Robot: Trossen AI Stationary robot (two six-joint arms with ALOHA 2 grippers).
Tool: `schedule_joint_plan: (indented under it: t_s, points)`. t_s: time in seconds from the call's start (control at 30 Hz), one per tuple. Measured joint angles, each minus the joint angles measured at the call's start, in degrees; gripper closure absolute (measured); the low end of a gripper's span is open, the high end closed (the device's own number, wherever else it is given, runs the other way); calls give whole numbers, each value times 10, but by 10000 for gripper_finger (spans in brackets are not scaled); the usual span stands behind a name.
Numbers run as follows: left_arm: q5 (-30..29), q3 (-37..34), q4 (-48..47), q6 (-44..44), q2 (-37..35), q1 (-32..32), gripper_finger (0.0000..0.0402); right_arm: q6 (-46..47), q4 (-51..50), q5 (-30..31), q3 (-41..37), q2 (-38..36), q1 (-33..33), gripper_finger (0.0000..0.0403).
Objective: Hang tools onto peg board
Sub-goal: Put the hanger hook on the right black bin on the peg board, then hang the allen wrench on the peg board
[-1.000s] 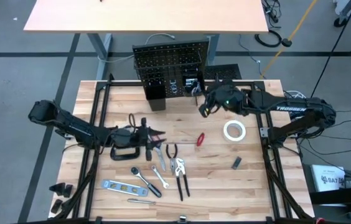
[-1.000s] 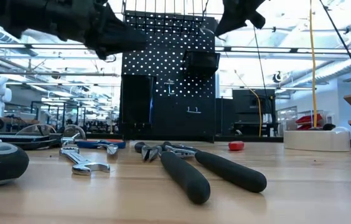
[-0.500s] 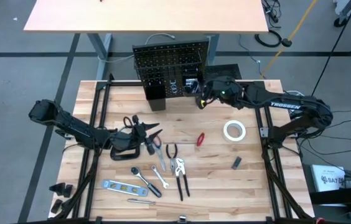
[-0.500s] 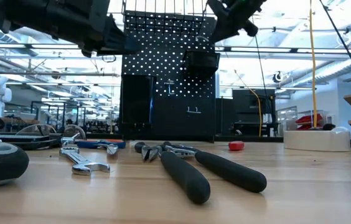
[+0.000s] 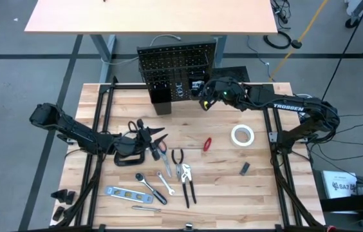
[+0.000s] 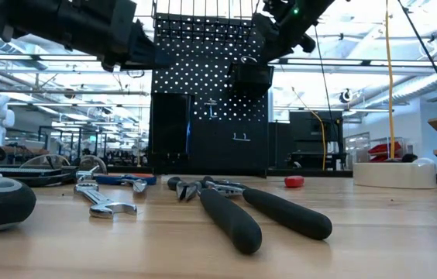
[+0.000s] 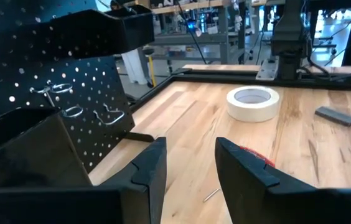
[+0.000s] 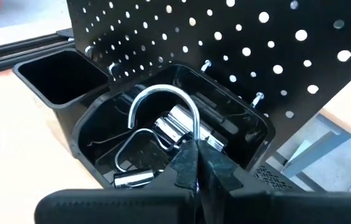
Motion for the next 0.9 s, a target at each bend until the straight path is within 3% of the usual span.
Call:
schedule_joint_plan:
  t_s: [0.2, 0.63, 0.9]
  points:
    - [0, 0, 0, 10, 0, 0, 270, -13, 14, 0, 0, 0, 0, 391]
    - [0, 0, 0, 10, 0, 0, 270, -24, 26, 0, 0, -4, 2, 300]
    - [0, 0, -3, 15, 0, 0, 270, -16, 18, 3, 0, -26, 40, 297]
